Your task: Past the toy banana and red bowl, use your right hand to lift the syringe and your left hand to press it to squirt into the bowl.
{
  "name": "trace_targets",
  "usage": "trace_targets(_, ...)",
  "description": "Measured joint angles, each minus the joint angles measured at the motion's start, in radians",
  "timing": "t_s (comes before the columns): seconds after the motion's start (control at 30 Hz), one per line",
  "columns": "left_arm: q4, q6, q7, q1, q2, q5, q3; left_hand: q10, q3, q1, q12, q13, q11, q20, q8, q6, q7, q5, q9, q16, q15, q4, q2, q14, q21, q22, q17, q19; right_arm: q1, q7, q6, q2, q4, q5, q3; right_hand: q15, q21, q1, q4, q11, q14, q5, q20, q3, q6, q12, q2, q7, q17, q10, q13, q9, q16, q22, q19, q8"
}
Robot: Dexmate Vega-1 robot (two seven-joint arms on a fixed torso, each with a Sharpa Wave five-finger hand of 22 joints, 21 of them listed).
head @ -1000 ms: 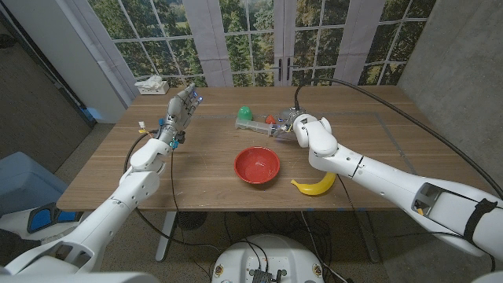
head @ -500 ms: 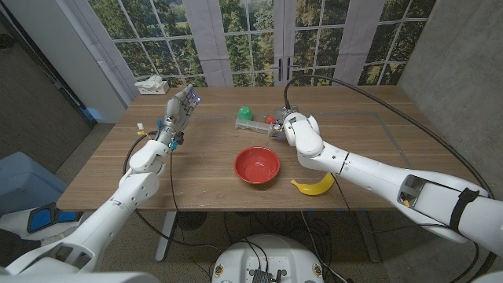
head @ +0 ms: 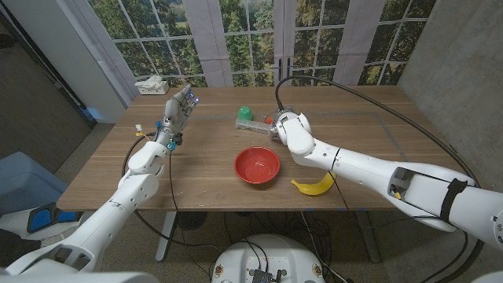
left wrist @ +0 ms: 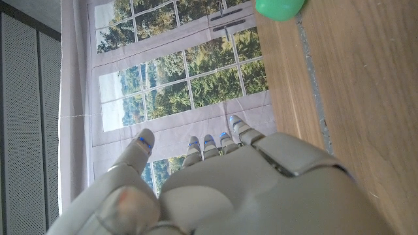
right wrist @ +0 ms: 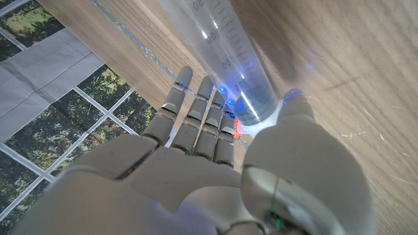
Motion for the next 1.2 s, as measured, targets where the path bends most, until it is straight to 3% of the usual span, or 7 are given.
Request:
trace_targets(0.13,0.001,0.000,0.000,0.000,0.000,-0.001,-0.001,0.000,0.000,0.000,0.000,0.000,0.000,0.000,0.000,0.000,0.000,0.000,0.000,0.000,0.000,0.000,0.000,0.000,0.000,0.000,0.000,0.000,0.007,0.009,0.011,0.006,0.016,-0.004,-0.006,-0.005,0.008,0.015,-0.014,-0.019,0.059,-0.018,-0.025,0.020,0.077,0.033,0.021,-0.018,0.000,0.093,0.012,-0.001,0.023,0.000,0.016,0.023)
trace_targets(0.23,0.002,0.000,0.000,0.000,0.000,-0.001,-0.001,0.000,0.000,0.000,0.000,0.000,0.000,0.000,0.000,0.000,0.000,0.000,0.000,0.000,0.000,0.000,0.000,0.000,0.000,0.000,0.000,0.000,0.007,-0.001,0.024,0.005,0.019,-0.002,-0.006,-0.009,0.013,0.021,-0.026,-0.037,0.102,-0.042,-0.051,0.047,0.117,0.058,0.031,0.008,0.005,0.177,0.019,-0.005,0.040,0.005,0.021,0.053)
trace_targets(0.3,0.003,0.000,0.000,0.000,0.000,-0.001,-0.001,0.000,0.000,0.000,0.000,0.000,0.000,0.000,0.000,0.000,0.000,0.000,0.000,0.000,0.000,0.000,0.000,0.000,0.000,0.000,0.000,0.000,0.007,-0.008,0.032,0.004,0.019,0.000,-0.004,-0.014,0.019,0.021,-0.052,-0.019,0.137,-0.060,-0.072,0.073,0.142,0.082,0.031,0.034,0.009,0.205,0.029,-0.009,0.048,0.005,0.021,0.071)
trace_targets(0.4,0.005,0.000,-0.001,0.000,0.000,-0.002,-0.002,0.000,0.000,0.000,0.000,0.000,0.000,0.000,0.000,0.000,0.000,0.000,0.000,0.000,0.000,0.000,0.000,0.000,0.000,0.000,0.000,0.000,0.000,-0.038,0.051,-0.005,0.016,0.009,0.001,-0.025,0.032,0.021,-0.083,0.006,0.185,-0.081,-0.075,0.103,0.171,0.106,0.031,0.062,0.015,0.230,0.045,-0.014,0.064,0.009,0.025,0.091)
trace_targets(0.5,0.008,0.000,-0.002,0.000,0.000,-0.002,-0.002,0.000,0.000,0.000,0.000,0.000,0.000,0.000,0.000,0.000,0.000,0.000,0.000,0.000,0.000,0.000,0.000,0.000,0.000,0.000,0.000,0.000,-0.007,-0.070,0.071,-0.016,0.010,0.012,0.004,-0.036,0.044,0.038,-0.085,0.023,0.224,-0.087,-0.081,0.106,0.190,0.127,0.014,0.081,0.029,0.248,0.062,-0.018,0.081,0.011,0.030,0.105)
trace_targets(0.73,0.013,0.001,-0.006,-0.005,-0.001,-0.003,-0.002,0.000,-0.003,0.004,0.000,0.000,0.000,0.000,0.000,0.000,0.000,0.000,0.000,0.000,0.000,-0.003,0.004,0.000,0.000,0.000,0.000,0.000,-0.026,-0.129,0.119,-0.049,-0.008,0.017,0.018,-0.050,0.055,0.060,-0.085,0.032,0.253,-0.087,-0.077,0.106,0.195,0.144,-0.009,0.087,0.055,0.256,0.093,-0.019,0.090,0.022,0.011,0.106)
trace_targets(1.2,0.008,0.006,-0.007,-0.011,-0.003,0.002,0.006,0.000,-0.003,0.007,0.000,0.000,0.000,0.000,0.000,0.000,0.000,0.000,0.000,0.000,0.000,-0.011,0.007,0.000,0.000,0.000,0.000,0.000,-0.114,-0.307,0.230,-0.139,-0.113,0.064,0.109,-0.055,0.085,0.076,-0.085,0.027,0.279,-0.043,-0.080,0.106,0.237,0.160,-0.024,0.087,0.065,0.270,0.131,-0.019,0.077,0.032,0.008,0.099)
